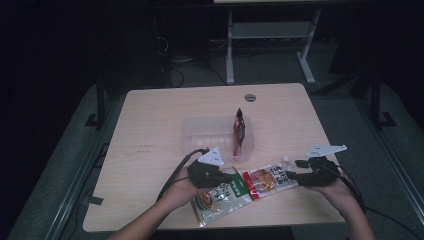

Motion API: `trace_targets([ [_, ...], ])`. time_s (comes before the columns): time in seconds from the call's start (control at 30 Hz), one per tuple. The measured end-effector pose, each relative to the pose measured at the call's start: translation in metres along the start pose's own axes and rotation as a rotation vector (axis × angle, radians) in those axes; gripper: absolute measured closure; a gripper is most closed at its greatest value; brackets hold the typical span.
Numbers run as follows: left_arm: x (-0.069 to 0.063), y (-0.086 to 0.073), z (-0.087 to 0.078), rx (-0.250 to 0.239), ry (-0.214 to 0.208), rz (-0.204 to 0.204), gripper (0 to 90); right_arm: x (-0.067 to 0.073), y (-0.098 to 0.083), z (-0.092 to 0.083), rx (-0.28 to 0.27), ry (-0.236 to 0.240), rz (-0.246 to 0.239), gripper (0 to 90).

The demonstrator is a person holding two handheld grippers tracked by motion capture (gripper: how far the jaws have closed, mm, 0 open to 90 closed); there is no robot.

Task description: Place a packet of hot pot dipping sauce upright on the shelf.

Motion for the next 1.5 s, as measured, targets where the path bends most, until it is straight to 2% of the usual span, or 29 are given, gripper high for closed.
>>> trace_targets([
  [0.1,0.001,0.004,0.018,0.003,-0.006,0.022,89.5,-0.01,-0.004,-0.002,0.005,-0.015,0.03,39.4],
  [0.17,0.002,0.005,0.028,0.006,-0.011,0.018,89.5,-0.015,-0.006,-0.002,0.014,-0.02,0.039,38.8],
  [0.2,0.004,0.005,0.034,0.009,-0.014,0.021,89.4,-0.022,-0.008,-0.003,0.023,-0.016,0.061,39.1],
  [0.23,0.004,0.005,0.038,0.014,-0.012,0.022,89.4,-0.022,-0.008,-0.003,0.023,-0.016,0.061,39.1],
  [0.3,0.006,0.004,0.048,0.027,-0.009,0.033,89.4,-0.027,-0.01,-0.003,0.021,0.003,0.079,39.1],
  [0.33,0.007,0.002,0.054,0.031,-0.01,0.029,89.4,-0.03,-0.013,0.001,0.031,0.032,0.108,38.0],
  [0.37,0.008,0.002,0.057,0.037,-0.006,0.034,89.4,-0.03,-0.013,0.001,0.031,0.032,0.108,38.0],
  [0.43,0.009,-0.001,0.064,0.048,-0.007,0.034,89.4,-0.03,-0.015,0.006,0.065,0.047,0.117,37.8],
  [0.53,0.008,-0.005,0.071,0.065,-0.003,0.043,89.3,-0.029,-0.017,0.014,0.091,0.081,0.131,37.7],
  [0.63,0.009,-0.009,0.076,0.083,0.0,0.046,89.3,-0.029,-0.016,0.015,0.091,0.093,0.142,38.7],
  [0.8,0.011,-0.012,0.08,0.079,0.0,0.026,89.4,-0.029,-0.015,0.019,0.092,0.109,0.134,40.1],
  [0.97,0.012,-0.017,0.084,0.126,-0.009,0.034,89.6,-0.029,-0.018,0.024,0.109,0.121,0.145,40.5],
  [1.03,0.012,-0.017,0.084,0.12,-0.01,0.022,89.6,-0.029,-0.019,0.025,0.111,0.133,0.15,40.7],
  [1.3,0.012,-0.018,0.085,0.12,-0.008,0.023,89.7,-0.028,-0.02,0.03,0.134,0.175,0.168,42.0],
  [1.5,0.013,-0.018,0.085,0.119,-0.012,0.016,89.8,-0.03,-0.022,0.032,0.113,0.238,0.2,50.2],
])
Point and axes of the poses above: each handheld gripper's, and its own axes: z roughly forward along the jaws, y roughly out of its top, x roughly to its left, the point moved 2 cm from there along z, roughly forward along the jaws, and after that the axes turned 10 degrees about -x, right-handed, at the moved point
